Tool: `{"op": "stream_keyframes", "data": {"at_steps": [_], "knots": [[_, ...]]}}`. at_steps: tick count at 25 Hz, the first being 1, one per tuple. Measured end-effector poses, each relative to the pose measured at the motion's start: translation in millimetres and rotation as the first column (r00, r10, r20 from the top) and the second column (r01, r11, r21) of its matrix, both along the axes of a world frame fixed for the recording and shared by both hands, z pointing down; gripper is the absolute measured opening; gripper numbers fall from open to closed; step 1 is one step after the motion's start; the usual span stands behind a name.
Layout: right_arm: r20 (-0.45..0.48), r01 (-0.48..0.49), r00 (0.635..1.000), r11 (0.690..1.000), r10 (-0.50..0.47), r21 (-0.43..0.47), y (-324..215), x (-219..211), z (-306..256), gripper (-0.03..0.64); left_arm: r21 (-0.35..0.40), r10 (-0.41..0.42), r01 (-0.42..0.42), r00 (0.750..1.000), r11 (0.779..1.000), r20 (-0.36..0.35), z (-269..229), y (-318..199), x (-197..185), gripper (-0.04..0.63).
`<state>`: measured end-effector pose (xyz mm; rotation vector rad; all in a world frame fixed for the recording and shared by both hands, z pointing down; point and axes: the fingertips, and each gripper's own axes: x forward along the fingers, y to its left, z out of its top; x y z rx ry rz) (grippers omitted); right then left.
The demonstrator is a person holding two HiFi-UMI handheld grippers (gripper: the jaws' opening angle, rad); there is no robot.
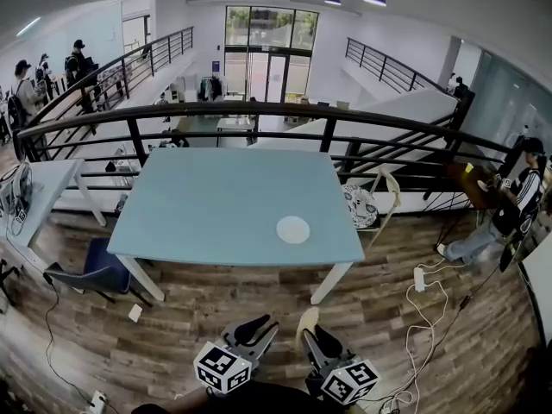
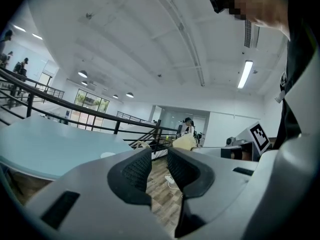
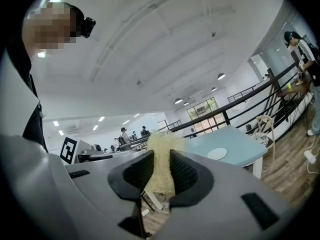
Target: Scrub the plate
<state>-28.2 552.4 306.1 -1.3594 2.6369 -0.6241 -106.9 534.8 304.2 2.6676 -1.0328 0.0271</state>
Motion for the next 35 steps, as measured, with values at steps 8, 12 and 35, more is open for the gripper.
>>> {"op": "stream_keyframes", "data": {"at_steps": [8,12,35], "knots": [[-0.022,-0.053,0.998,0.998,0.052,-0.046,-73.2,-45.4,6.9,0.104,-0.052,0.006,-0.008,0.999,0.999,-0.039,16.1,-74.8,-56.6,0.109],[-0.029,-0.063,0.998,0.995,0.061,-0.081,-99.8,-56.3,11.2,0.104,-0.076,0.003,-0.008,0.998,0.997,-0.057,20.8,-100.9,-70.3,0.109],[0.047,0.046,0.998,0.993,-0.041,-0.111,-294.1,50.6,26.7,0.104,-0.062,-0.101,0.103,0.994,0.993,0.033,19.2,-284.8,36.5,0.107]]}}
